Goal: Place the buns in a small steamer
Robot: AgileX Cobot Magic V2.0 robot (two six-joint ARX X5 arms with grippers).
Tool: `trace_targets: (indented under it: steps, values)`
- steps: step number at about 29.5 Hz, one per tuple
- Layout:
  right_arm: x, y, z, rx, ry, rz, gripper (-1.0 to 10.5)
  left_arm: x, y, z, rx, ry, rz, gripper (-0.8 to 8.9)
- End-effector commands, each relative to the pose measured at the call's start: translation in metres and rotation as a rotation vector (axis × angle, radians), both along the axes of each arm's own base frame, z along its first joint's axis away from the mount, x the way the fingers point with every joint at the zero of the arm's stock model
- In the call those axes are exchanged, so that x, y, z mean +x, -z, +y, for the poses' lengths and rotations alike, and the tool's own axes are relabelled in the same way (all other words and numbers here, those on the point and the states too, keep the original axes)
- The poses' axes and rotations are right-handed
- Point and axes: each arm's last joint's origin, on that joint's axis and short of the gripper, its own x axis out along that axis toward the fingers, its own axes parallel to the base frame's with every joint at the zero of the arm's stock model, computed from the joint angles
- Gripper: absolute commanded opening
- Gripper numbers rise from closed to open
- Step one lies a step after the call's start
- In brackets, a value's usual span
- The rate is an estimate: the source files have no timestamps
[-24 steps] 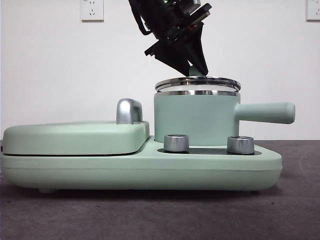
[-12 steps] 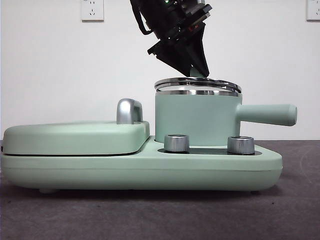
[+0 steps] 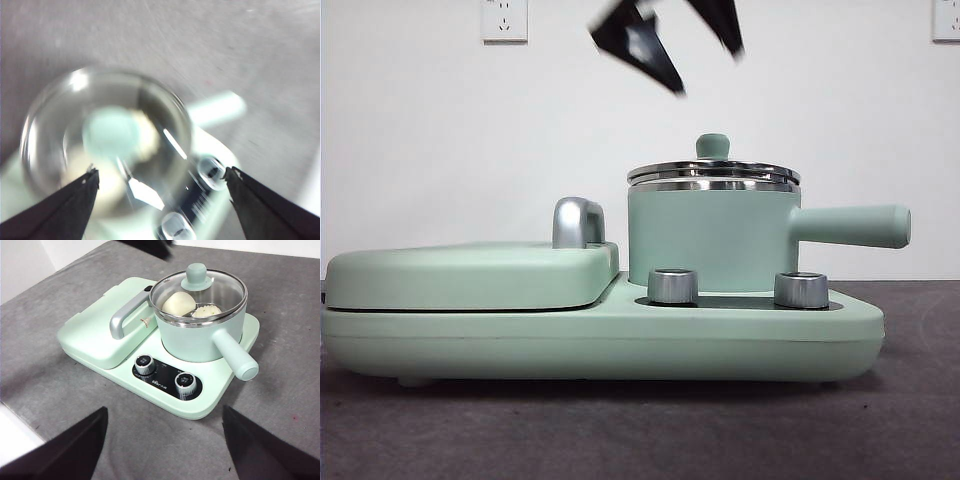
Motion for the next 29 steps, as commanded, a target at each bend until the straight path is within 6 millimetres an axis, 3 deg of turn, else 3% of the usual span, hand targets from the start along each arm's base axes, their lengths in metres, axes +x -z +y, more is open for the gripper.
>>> trace_targets:
  steps: [1,7,12,20,29]
  values:
    - [-0.001,-0.003,0.0,0.018,-0.003,-0.011,3.6,-0.026,-0.028,0.021,-0.03,-0.136,0.131,4.05]
    - [-0.001,-0.004,0.0,0.025,-0.006,-0.023,3.6,-0.099,-0.082,0.079,-0.073,-0.116,0.079,4.02]
    - [0.0,-0.005,0.0,0.03,-0.006,-0.032,3.6,-0.142,-0.09,0.116,-0.101,-0.104,0.038,4.02]
    - [0.0,-0.005,0.0,0.032,-0.01,-0.031,3.6,-0.197,-0.051,0.176,-0.191,-0.184,-0.058,4.01]
    - [0.0,-0.005,0.0,0.03,-0.006,-0.032,3.6,-0.227,0.022,0.208,-0.252,-0.401,-0.179,4.02]
